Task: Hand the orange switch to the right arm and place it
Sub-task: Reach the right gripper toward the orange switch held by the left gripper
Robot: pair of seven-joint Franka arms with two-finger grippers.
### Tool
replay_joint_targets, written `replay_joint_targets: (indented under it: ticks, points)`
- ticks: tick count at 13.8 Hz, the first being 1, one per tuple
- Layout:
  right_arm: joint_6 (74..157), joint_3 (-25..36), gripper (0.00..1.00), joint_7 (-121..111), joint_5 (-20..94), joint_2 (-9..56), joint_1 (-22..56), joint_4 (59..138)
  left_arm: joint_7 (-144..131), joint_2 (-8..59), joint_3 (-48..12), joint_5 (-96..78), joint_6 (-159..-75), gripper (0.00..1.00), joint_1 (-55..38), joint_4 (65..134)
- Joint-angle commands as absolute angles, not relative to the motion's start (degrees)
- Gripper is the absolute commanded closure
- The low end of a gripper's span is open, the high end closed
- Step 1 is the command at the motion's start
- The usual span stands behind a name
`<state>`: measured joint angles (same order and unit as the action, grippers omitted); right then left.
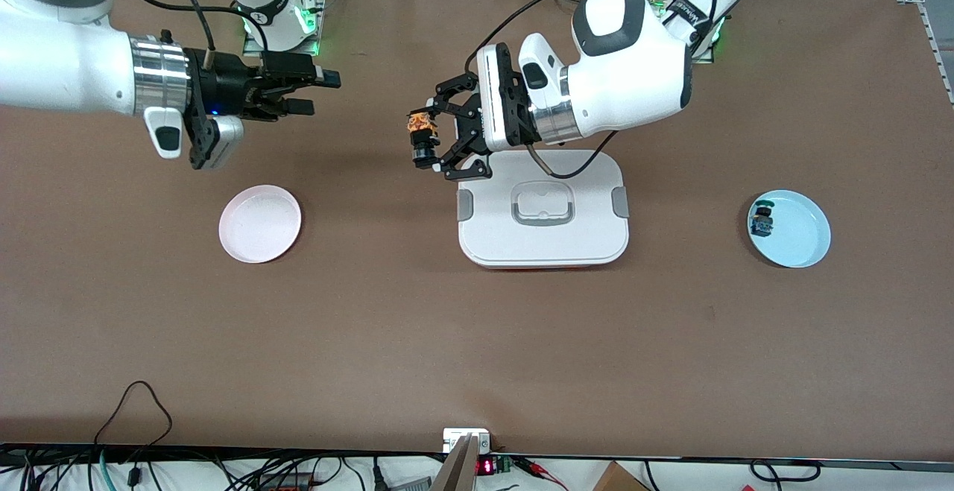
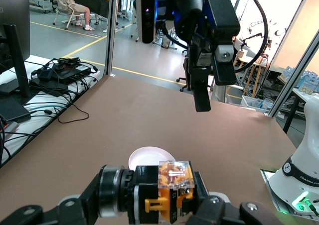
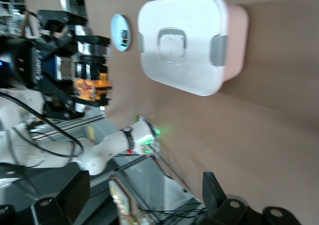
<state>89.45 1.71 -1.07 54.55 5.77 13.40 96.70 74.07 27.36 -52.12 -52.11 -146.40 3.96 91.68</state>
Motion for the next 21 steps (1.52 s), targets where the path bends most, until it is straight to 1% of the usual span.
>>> replay_joint_targets:
  ticks: [1, 3, 6, 9, 12, 15, 21]
  points:
    - [90.1, 2.1, 0.00, 1.0, 63.7, 8.1, 13.8, 97.1, 76.5, 27.2, -53.0, -54.5, -146.4, 0.88, 4.7, 91.6]
    - [90.6, 2.1, 0.00, 1.3, 69.7, 9.7, 13.2, 99.1, 76.5, 27.2, -53.5, -54.5, -146.4, 0.88, 5.3, 91.7]
    - [90.8, 2.3, 0.00, 0.3, 82.4, 12.8, 12.7, 103.1, 76.6, 27.1, -53.7, -54.8, -146.3, 0.88, 5.4, 91.7]
    - [91.9, 2.3, 0.00, 0.3, 89.4, 15.1, 13.7, 103.2, 76.6, 27.1, -53.8, -54.8, -146.3, 0.88, 5.7, 91.6]
    - [94.5, 2.3, 0.00, -0.9, 93.8, 16.6, 15.4, 102.8, 76.6, 27.0, -54.0, -54.8, -146.2, 0.88, 5.7, 91.6]
    - [94.4, 2.2, 0.00, -8.6, 95.7, 18.9, 17.7, 102.7, 76.7, 26.9, -54.1, -54.8, -146.2, 0.88, 6.1, 91.7]
    - [94.2, 2.0, 0.00, -14.4, 99.9, 20.3, 20.0, 102.7, 76.8, 26.9, -54.1, -54.8, -146.2, 0.88, 6.1, 91.7]
